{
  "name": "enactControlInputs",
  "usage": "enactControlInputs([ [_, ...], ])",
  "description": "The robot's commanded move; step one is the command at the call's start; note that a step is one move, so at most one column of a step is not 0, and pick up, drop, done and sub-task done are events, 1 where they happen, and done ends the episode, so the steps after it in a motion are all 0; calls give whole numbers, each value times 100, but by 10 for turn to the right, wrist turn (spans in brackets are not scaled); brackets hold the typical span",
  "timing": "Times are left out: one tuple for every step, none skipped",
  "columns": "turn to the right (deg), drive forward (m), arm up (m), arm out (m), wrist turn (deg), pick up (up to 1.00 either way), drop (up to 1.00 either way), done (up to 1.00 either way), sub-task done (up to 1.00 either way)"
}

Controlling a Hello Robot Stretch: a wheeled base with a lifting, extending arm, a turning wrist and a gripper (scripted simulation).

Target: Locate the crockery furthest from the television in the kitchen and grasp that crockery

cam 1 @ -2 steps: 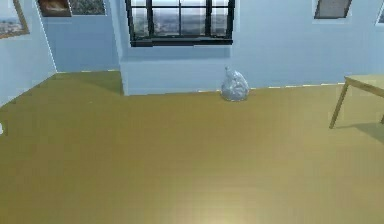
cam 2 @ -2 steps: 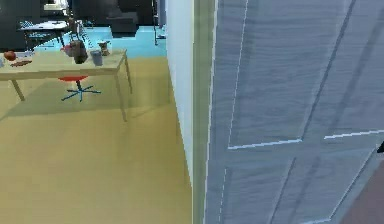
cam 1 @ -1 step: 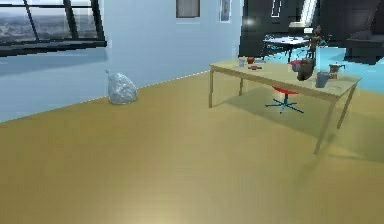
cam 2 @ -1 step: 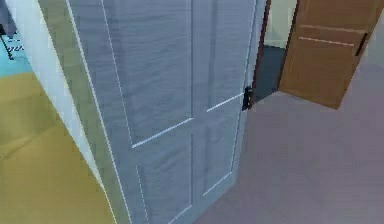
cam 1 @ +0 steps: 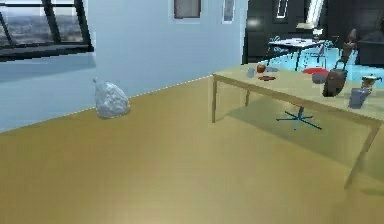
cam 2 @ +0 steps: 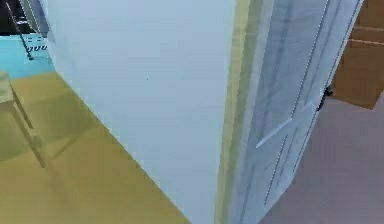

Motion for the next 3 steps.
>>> enactControlInputs([
  [450,0,0,0,0,0,0,0,0],
  [30,0,0,0,0,0,0,0,0],
  [0,100,0,0,0,0,0,0,0],
])
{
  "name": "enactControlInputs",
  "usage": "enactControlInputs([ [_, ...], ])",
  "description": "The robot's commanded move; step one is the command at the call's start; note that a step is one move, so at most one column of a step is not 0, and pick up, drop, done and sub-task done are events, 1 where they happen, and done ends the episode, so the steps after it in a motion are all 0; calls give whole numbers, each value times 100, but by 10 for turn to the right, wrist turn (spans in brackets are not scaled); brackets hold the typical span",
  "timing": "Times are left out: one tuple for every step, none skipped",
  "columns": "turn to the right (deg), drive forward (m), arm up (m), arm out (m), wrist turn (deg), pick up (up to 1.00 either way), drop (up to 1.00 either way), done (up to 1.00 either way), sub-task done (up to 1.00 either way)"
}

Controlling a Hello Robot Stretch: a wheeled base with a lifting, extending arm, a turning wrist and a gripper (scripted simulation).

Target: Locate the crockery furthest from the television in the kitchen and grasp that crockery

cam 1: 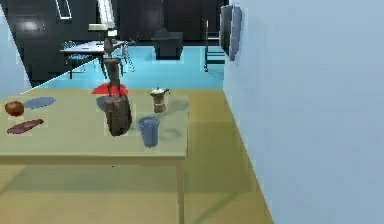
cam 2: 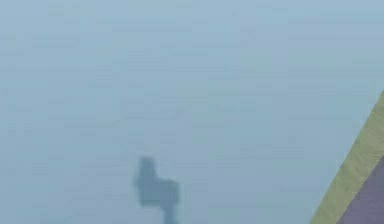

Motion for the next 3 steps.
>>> enactControlInputs([
  [0,30,0,0,0,0,0,0,0],
  [-450,0,0,0,0,0,0,0,0],
  [-360,0,0,0,0,0,0,0,0],
])
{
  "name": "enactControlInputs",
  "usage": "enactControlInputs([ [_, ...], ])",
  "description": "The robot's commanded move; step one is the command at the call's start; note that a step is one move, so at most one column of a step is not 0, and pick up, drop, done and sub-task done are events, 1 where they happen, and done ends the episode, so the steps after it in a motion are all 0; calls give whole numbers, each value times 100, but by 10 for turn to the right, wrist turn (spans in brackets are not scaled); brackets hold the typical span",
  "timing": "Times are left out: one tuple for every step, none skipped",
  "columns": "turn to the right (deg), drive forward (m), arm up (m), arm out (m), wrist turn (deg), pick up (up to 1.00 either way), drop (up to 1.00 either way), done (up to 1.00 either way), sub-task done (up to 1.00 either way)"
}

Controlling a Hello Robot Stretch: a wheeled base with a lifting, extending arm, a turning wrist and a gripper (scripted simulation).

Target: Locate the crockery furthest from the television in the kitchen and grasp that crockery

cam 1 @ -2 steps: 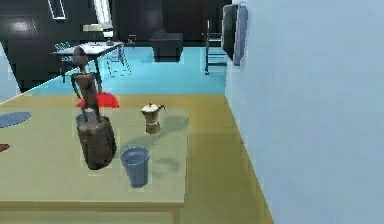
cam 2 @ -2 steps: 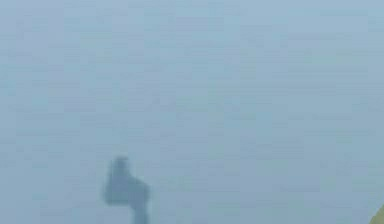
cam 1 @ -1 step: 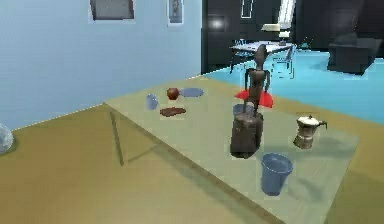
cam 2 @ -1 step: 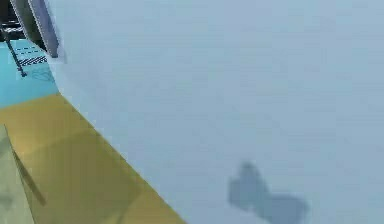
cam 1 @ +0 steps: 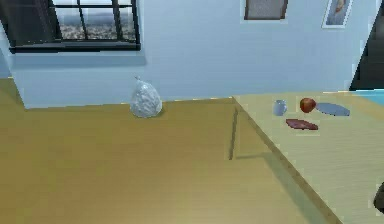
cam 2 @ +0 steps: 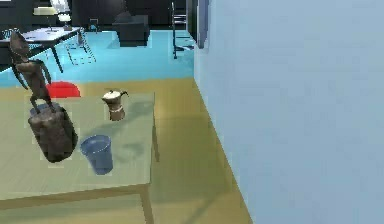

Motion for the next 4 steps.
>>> enactControlInputs([
  [0,60,0,0,0,0,0,0,0],
  [450,0,0,0,0,0,0,0,0],
  [-450,0,0,0,0,0,0,0,0],
  [0,100,0,0,0,0,0,0,0],
])
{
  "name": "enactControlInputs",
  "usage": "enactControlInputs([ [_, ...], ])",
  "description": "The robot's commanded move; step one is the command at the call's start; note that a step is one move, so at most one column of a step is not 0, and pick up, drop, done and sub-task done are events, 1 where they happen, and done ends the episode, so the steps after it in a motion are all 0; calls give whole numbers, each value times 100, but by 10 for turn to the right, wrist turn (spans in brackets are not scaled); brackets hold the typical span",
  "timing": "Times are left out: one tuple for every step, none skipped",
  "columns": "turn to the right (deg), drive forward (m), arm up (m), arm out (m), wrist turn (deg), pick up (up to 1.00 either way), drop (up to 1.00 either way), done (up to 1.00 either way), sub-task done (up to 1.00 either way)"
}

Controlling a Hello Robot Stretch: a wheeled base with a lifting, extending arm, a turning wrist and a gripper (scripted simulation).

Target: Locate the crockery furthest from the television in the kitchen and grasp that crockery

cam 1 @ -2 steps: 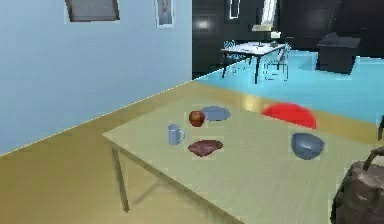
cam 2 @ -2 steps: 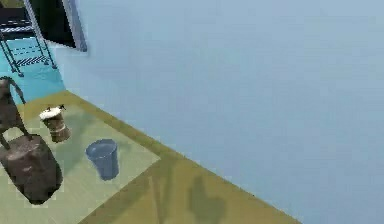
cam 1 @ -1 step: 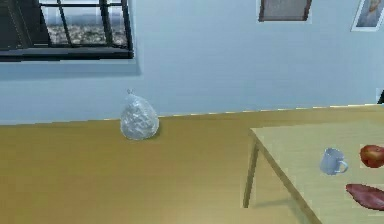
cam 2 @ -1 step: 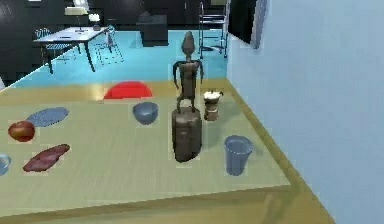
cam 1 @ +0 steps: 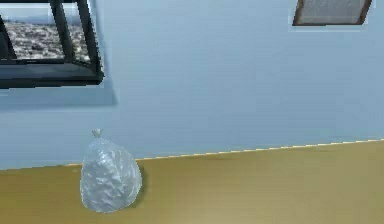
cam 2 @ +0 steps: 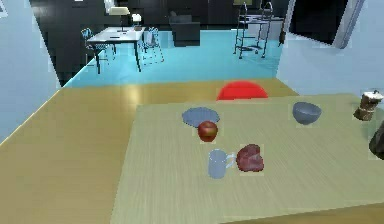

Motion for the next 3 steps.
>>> enactControlInputs([
  [-30,0,0,0,0,0,0,0,0],
  [0,50,0,0,0,0,0,0,0],
  [360,0,0,0,0,0,0,0,0],
])
